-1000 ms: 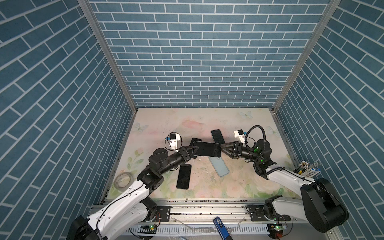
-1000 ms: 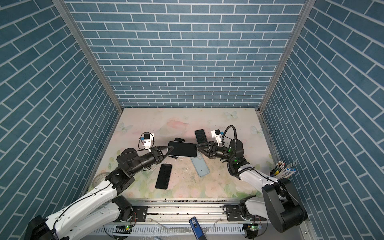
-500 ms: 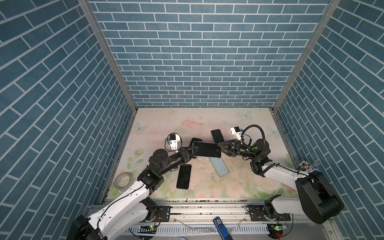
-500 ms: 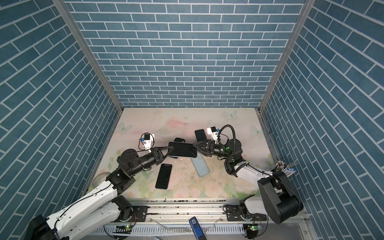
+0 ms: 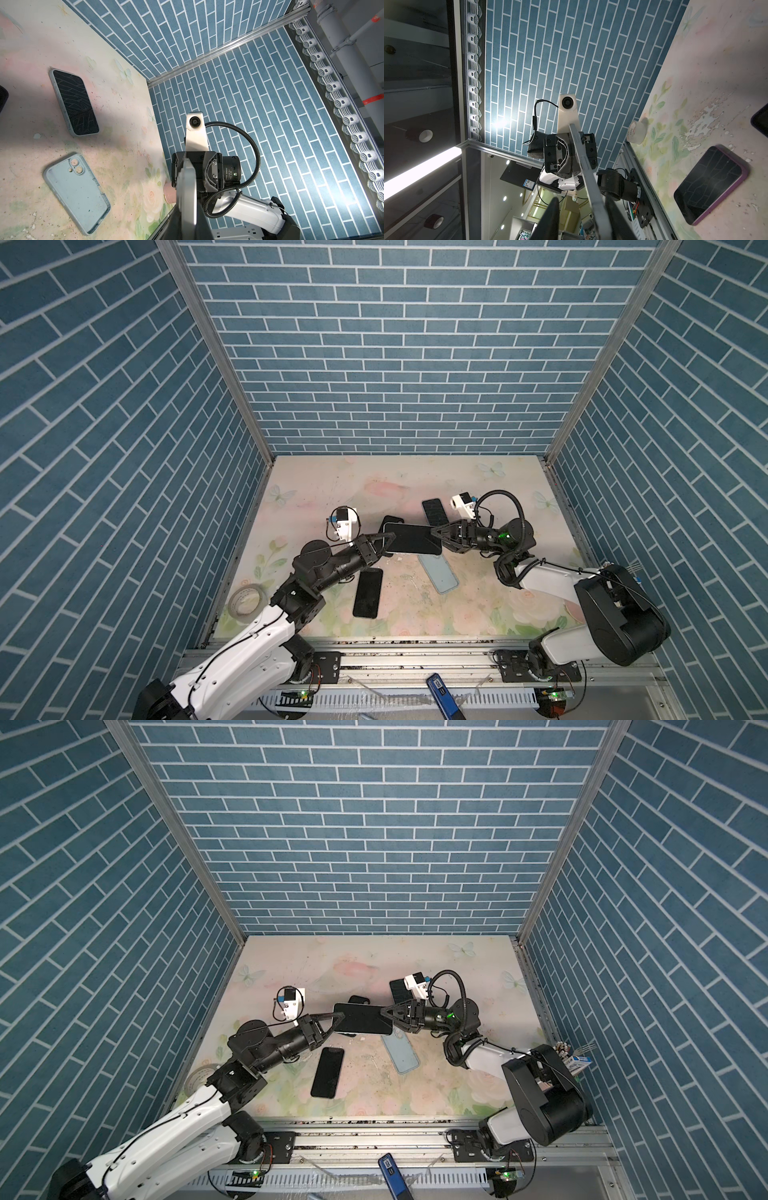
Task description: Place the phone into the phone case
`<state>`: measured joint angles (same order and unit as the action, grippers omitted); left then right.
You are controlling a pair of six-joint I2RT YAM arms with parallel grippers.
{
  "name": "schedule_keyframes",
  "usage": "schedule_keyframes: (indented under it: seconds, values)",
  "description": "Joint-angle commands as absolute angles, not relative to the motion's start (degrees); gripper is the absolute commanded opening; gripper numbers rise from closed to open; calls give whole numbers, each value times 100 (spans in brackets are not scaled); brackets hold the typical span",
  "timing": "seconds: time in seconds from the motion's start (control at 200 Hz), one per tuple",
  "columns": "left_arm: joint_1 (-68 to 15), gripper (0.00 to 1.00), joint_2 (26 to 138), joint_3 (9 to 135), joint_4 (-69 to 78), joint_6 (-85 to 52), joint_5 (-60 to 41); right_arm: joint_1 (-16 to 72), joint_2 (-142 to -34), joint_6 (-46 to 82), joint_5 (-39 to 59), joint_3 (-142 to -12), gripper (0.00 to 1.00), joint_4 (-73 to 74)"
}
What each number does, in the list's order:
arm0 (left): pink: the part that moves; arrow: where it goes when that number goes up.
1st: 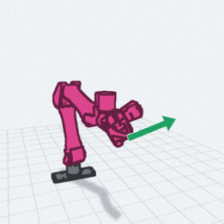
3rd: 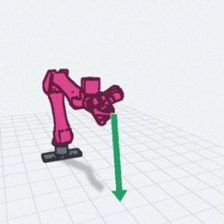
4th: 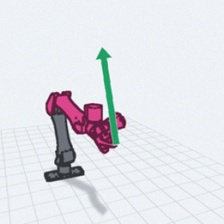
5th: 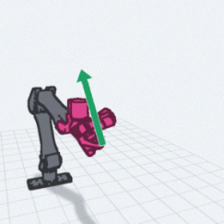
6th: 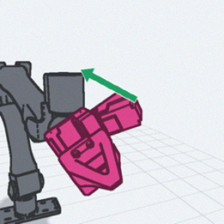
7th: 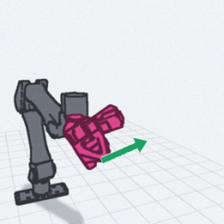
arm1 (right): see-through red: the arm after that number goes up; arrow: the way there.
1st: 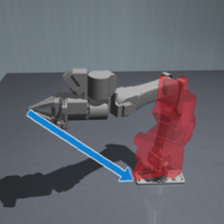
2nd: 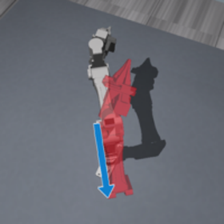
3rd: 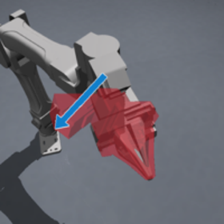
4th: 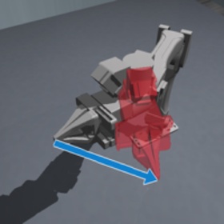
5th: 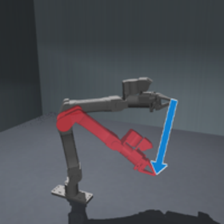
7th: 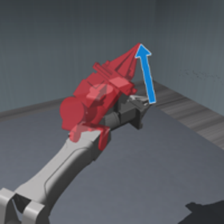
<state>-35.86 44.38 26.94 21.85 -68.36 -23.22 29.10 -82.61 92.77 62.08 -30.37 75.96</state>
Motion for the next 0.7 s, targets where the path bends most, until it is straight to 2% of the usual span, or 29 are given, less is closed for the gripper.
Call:
schedule_keyframes:
  seconds: [0.0, 0.285, 0.69]
  values:
    - [-3529, 0, 4360, 2684, 2365, -6750, -2239, 2971, -8260, 9457, 6455, -3200, 32, 8020]
    - [-3507, 0, 4350, 2681, 2356, -6768, -2226, 3041, -8222, 9457, 6564, -3252, 26, 8015]
    - [-3507, 0, 4376, 2682, 2356, -6777, -2241, 3142, -8244, 9456, 6680, -3331, 7, 8013]
